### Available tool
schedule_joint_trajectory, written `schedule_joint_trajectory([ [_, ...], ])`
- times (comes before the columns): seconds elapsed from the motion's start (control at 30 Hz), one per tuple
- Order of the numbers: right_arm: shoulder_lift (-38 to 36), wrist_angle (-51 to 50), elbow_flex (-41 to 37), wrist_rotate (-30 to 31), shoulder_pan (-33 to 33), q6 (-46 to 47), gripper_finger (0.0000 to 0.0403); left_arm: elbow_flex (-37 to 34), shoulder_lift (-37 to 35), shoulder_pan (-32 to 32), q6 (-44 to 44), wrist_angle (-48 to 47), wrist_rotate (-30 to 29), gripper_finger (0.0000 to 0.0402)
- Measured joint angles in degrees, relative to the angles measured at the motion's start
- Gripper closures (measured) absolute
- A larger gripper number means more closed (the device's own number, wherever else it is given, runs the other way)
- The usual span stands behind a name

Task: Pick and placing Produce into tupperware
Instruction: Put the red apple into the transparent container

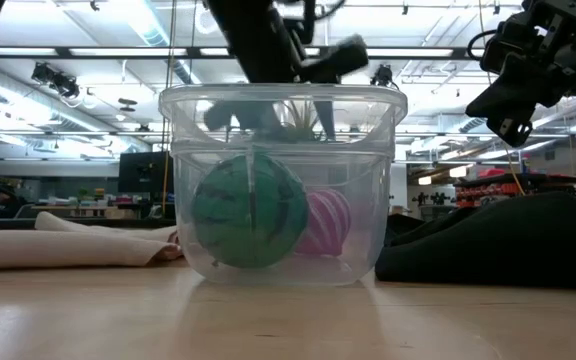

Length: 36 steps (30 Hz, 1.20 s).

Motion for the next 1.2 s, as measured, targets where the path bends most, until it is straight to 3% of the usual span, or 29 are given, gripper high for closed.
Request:
schedule_joint_trajectory([
  [0.13, -0.04, -0.37, -0.02, -0.01, 0.00, 0.16, 0.0377, 0.04, -2.79, -1.76, -5.88, -3.83, -3.66, 0.0168],
  [0.3, 0.10, -0.86, -0.04, -0.09, 0.01, 1.05, 0.0376, -0.09, -5.68, -6.80, -18.91, -15.81, -10.61, 0.0170],
  [0.53, 1.89, -0.13, -0.04, -0.51, 0.00, 0.98, 0.0353, -0.07, -11.77, -14.36, -29.59, -31.72, -16.98, 0.0188],
  [0.73, 4.82, 3.87, -0.04, 0.83, 0.00, 2.32, 0.0325, -4.65, -18.48, -21.27, -45.62, -46.38, -29.16, 0.0213],
  [0.9, 7.22, 8.85, -0.02, 5.08, -0.01, 6.99, 0.0312, -19.62, -30.48, -27.97, -48.43, -37.36, -39.45, 0.0246],
  [1.03, 9.05, 12.64, 0.00, 8.57, -0.04, 9.16, 0.0309, -29.70, -39.83, -34.53, -43.91, -31.09, -48.22, 0.0285],
  [1.2, 11.54, 17.29, 0.00, 11.78, -0.13, 14.01, 0.0309, -35.95, -48.57, -42.02, -37.46, -32.50, -49.21, 0.0338],
])
